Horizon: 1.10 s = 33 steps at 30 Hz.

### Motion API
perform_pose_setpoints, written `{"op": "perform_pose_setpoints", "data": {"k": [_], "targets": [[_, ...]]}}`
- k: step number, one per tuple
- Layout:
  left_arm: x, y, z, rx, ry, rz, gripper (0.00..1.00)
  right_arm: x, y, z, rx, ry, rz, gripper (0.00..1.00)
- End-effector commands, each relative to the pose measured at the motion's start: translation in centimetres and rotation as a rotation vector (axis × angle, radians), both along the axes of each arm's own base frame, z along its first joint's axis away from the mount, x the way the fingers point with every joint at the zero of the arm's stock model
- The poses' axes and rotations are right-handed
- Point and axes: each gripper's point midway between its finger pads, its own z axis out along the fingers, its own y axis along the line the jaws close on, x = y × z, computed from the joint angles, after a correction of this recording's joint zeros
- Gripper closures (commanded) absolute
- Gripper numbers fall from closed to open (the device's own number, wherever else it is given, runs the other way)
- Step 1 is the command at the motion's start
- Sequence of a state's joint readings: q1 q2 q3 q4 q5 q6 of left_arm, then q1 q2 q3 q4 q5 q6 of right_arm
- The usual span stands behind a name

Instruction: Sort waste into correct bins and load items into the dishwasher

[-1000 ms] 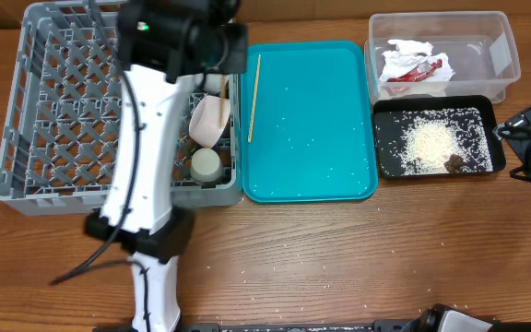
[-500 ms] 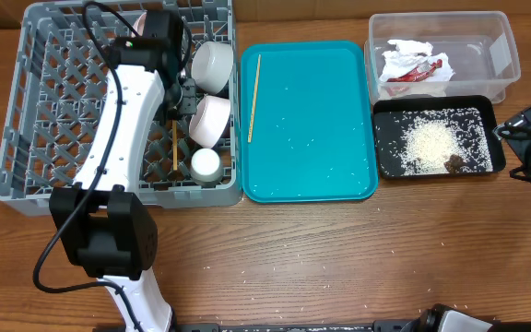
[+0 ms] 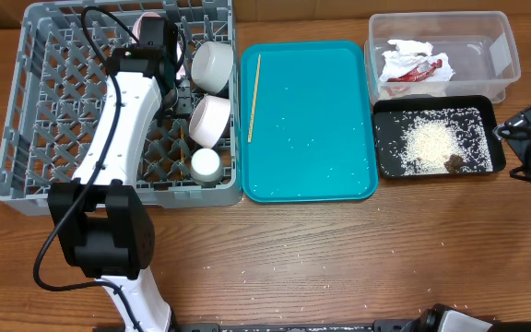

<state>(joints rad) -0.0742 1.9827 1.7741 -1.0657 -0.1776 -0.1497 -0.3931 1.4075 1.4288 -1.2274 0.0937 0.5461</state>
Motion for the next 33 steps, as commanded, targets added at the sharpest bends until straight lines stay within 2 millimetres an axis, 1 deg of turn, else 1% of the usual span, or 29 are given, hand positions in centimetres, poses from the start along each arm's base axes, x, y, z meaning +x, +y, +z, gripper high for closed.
{"op": "perform_pose_setpoints", "data": {"k": [1,3,4,6,7,8,10,11,13,14,15,16,18,19,20,21,23,24,25,26,28,29,33], "targets": [[0.1,0.0,0.5,0.012,-0.013,-0.006,0.47,0.1,-0.4,0.6,-0.014,-0.014,-0.012,0.00],[0.2,-0.5,1.3,0.011,-0.022,-0.015,0.50,0.1,-0.4,0.6,-0.014,-0.014,-0.012,0.00],[0.3,-0.9,2.1,0.010,-0.030,-0.024,0.51,0.1,-0.4,0.6,-0.014,-0.015,-0.012,0.00],[0.6,-2.1,4.0,-0.002,-0.059,-0.047,0.53,0.1,-0.4,0.6,-0.014,-0.014,-0.012,0.00],[0.9,-3.1,5.3,-0.022,-0.084,-0.069,0.53,0.1,-0.4,0.6,-0.014,-0.014,-0.012,0.00],[1.1,-4.1,6.1,-0.043,-0.101,-0.086,0.53,0.1,-0.4,0.6,-0.014,-0.015,-0.012,0.00],[1.5,-8.2,8.8,-0.151,-0.161,-0.147,0.50,0.1,-0.4,0.6,-0.014,-0.014,-0.012,0.00],[1.6,-10.1,9.6,-0.188,-0.181,-0.178,0.49,0.1,-0.4,0.6,-0.014,-0.015,-0.012,0.00],[1.7,-13.2,10.5,-0.219,-0.219,-0.231,0.46,0.1,-0.4,0.6,-0.014,-0.015,-0.012,0.00],[1.7,-14.4,10.7,-0.217,-0.235,-0.255,0.45,0.1,-0.4,0.6,-0.015,-0.015,-0.012,0.00],[1.9,-15.8,10.5,-0.204,-0.252,-0.279,0.44,0.1,-0.4,0.6,-0.014,-0.014,-0.012,0.00],[2.0,-16.8,10.3,-0.191,-0.266,-0.294,0.41,0.1,-0.4,0.6,-0.014,-0.014,-0.012,0.00],[2.4,-18.4,9.0,-0.147,-0.285,-0.314,0.39,0.1,-0.4,0.6,-0.014,-0.015,-0.012,0.00],[2.6,-18.7,8.5,-0.132,-0.286,-0.316,0.38,0.1,-0.4,0.6,-0.014,-0.015,-0.012,0.00],[2.8,-19.2,7.4,-0.105,-0.283,-0.320,0.37,0.1,-0.4,0.6,-0.014,-0.014,-0.012,0.00],[3.2,-19.5,6.1,-0.072,-0.276,-0.318,0.37,0.1,-0.4,0.6,-0.014,-0.015,-0.012,0.00],[3.9,-19.3,4.3,-0.027,-0.262,-0.306,0.37,0.1,-0.4,0.6,-0.014,-0.015,-0.012,0.00],[4.5,-19.1,2.6,0.003,-0.246,-0.297,0.37,0.1,-0.4,0.6,-0.014,-0.014,-0.012,0.00],[4.6,-19.1,2.2,0.007,-0.240,-0.296,0.36,0.1,-0.4,0.6,-0.014,-0.014,-0.012,0.00],[5.1,-19.1,0.7,0.015,-0.227,-0.292,0.36,0.1,-0.4,0.6,-0.014,-0.015,-0.012,0.00],[5.8,-19.1,-0.9,0.022,-0.215,-0.295,0.34,0.1,-0.4,0.6,-0.014,-0.015,-0.012,0.00],[6.2,-19.3,-2.5,0.031,-0.203,-0.308,0.34,0.1,-0.4,0.6,-0.014,-0.015,-0.012,0.00],[7.3,-20.0,-5.8,0.044,-0.186,-0.359,0.32,0.1,-0.4,0.6,-0.014,-0.014,-0.012,0.00]]}}
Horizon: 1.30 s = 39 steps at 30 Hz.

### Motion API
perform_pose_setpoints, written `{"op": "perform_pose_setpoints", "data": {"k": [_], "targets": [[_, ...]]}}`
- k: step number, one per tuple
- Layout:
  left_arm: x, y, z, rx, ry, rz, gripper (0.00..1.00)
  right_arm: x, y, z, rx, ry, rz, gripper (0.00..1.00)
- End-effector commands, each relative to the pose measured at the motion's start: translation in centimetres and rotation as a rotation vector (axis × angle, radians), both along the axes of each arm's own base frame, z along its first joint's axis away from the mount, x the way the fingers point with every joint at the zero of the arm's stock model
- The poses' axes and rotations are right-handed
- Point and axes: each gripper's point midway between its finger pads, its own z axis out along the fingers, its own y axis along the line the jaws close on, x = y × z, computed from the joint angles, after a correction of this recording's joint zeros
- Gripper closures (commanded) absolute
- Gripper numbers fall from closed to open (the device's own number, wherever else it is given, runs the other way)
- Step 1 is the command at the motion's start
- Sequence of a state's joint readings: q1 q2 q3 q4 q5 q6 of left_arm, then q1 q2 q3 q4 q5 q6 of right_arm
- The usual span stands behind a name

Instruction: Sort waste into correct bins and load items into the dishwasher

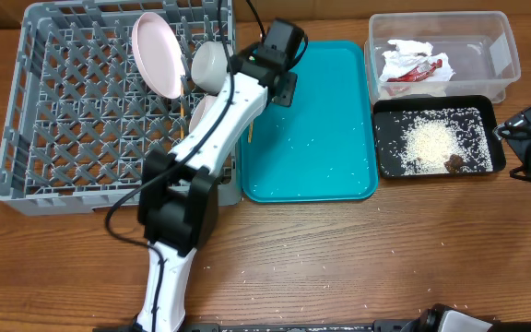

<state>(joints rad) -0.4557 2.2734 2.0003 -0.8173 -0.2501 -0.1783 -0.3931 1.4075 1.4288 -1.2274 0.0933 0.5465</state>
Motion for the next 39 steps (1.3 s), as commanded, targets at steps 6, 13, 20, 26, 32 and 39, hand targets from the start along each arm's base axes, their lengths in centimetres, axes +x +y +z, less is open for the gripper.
{"op": "perform_pose_setpoints", "data": {"k": [6,13,20,26,32,39], "targets": [[1.4,0.5,-4.9,0.058,0.019,-0.023,0.30,0.1,-0.4,0.6,-0.015,-0.014,-0.012,0.00],[2.4,2.2,-7.7,0.059,0.042,0.009,0.21,0.2,-0.4,0.6,-0.017,-0.020,-0.012,0.00],[2.5,0.7,-8.8,0.009,0.058,-0.068,0.19,0.2,-0.4,0.6,-0.017,-0.020,-0.012,0.00],[2.1,0.5,-9.4,-0.005,0.083,-0.074,0.20,0.2,-0.4,0.6,-0.017,-0.020,-0.012,0.00],[1.2,0.3,-10.8,-0.042,0.129,-0.036,0.23,0.2,-0.4,0.6,-0.017,-0.020,-0.012,0.00],[0.6,0.6,-11.3,-0.077,0.157,0.063,0.22,0.2,-0.4,0.6,-0.018,-0.021,-0.012,0.00]]}}
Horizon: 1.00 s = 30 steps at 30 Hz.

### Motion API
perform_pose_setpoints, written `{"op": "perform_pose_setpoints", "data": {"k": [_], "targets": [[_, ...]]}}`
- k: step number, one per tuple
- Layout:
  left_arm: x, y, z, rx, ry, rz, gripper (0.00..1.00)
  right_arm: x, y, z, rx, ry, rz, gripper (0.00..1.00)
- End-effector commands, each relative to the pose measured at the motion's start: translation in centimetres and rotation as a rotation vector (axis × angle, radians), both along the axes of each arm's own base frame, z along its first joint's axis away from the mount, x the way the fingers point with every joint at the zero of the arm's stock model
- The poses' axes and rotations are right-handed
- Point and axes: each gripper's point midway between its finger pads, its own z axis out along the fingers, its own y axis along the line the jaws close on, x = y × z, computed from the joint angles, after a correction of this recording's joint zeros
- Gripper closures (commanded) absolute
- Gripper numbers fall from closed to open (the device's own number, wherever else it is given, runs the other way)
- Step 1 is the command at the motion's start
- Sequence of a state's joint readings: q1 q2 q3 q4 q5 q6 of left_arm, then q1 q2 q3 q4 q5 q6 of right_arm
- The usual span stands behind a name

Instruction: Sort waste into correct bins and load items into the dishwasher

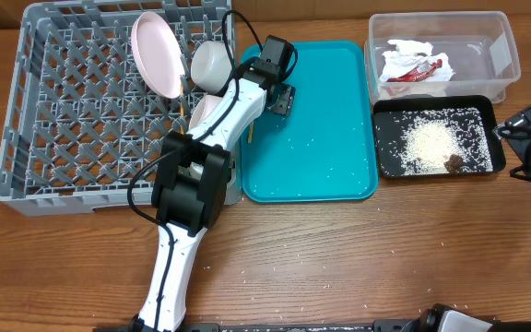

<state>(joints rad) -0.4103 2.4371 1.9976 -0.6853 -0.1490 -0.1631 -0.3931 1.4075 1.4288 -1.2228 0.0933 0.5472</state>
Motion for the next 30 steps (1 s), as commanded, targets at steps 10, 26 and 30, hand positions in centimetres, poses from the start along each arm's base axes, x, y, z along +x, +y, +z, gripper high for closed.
{"op": "perform_pose_setpoints", "data": {"k": [10,26,30], "targets": [[-3.1,0.9,-4.0,-0.091,0.157,0.322,0.23,0.2,-0.4,0.6,-0.016,-0.016,-0.011,0.00],[-9.9,-9.4,-3.8,-0.175,0.322,0.059,0.96,0.2,-0.4,0.6,-0.016,-0.016,-0.011,0.00],[-11.3,-11.6,-0.7,-0.210,0.374,-0.035,0.96,0.2,-0.4,0.6,-0.016,-0.016,-0.011,0.00]]}}
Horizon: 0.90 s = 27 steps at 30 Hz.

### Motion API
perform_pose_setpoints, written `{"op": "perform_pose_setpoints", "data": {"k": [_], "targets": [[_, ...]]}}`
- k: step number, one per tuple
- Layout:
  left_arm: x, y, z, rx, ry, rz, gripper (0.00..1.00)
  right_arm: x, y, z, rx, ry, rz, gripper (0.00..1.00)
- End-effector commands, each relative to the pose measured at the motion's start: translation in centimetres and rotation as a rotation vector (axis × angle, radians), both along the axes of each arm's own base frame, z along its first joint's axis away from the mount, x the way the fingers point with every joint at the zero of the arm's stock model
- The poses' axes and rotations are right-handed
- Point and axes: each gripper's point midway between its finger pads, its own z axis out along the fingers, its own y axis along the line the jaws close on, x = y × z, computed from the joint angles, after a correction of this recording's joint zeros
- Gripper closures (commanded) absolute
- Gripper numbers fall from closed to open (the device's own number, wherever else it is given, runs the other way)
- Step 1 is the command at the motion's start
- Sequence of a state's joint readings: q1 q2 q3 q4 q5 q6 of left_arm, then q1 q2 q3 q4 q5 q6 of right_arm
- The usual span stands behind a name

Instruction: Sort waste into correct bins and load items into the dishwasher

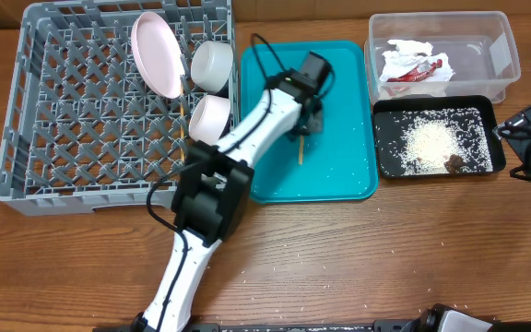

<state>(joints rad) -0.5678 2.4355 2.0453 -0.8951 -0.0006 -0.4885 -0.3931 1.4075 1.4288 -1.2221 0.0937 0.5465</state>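
Note:
My left gripper (pixel 307 118) hangs over the middle of the teal tray (pixel 339 74), shut on a wooden chopstick (pixel 300 152) that sticks out below it toward the tray's front. The grey dish rack (pixel 81 120) on the left holds a pink plate (pixel 155 51) standing on edge, a white bowl (pixel 212 65) and a pink bowl (pixel 206 118). At the table's right edge my right gripper (pixel 516 149) rests beside the bins, its fingers apart and holding nothing.
A clear bin (pixel 501 51) with crumpled paper and a red wrapper stands at the back right. In front of it sits a black tray (pixel 482 109) with rice and a brown scrap. Rice grains are scattered on the teal tray and the wooden table (pixel 385 258).
My left gripper was at the tray's left side, down at the lying chopstick. Now it is over the tray's middle with the chopstick in it, and the left side is bare. The right arm is unmoved.
My left arm first reached over the back of the rack, with the chopstick lying along the tray's left side. Then the pink plate stood in the rack and the gripper was over the tray. It stood at the chopstick, and now holds it mid-tray.

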Motion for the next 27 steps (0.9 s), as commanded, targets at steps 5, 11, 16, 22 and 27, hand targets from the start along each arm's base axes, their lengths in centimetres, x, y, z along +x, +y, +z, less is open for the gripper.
{"op": "perform_pose_setpoints", "data": {"k": [5,11,16,22,27], "targets": [[-3.2,-2.8,7.9,-0.077,0.090,-0.196,0.96,0.1,-0.4,0.6,-0.015,-0.016,-0.012,0.00],[-3.0,0.3,19.4,-0.106,-0.058,-0.231,0.96,0.1,-0.4,0.6,-0.015,-0.016,-0.012,0.00],[-4.1,6.1,24.5,-0.027,-0.111,-0.148,0.96,0.1,-0.4,0.6,-0.015,-0.016,-0.012,0.00],[-3.3,7.6,25.1,-0.039,-0.130,-0.098,0.81,0.1,-0.4,0.6,-0.015,-0.016,-0.012,0.00],[-3.3,4.6,21.7,-0.015,-0.078,-0.157,0.52,0.1,-0.4,0.6,-0.015,-0.016,-0.012,0.00]]}}
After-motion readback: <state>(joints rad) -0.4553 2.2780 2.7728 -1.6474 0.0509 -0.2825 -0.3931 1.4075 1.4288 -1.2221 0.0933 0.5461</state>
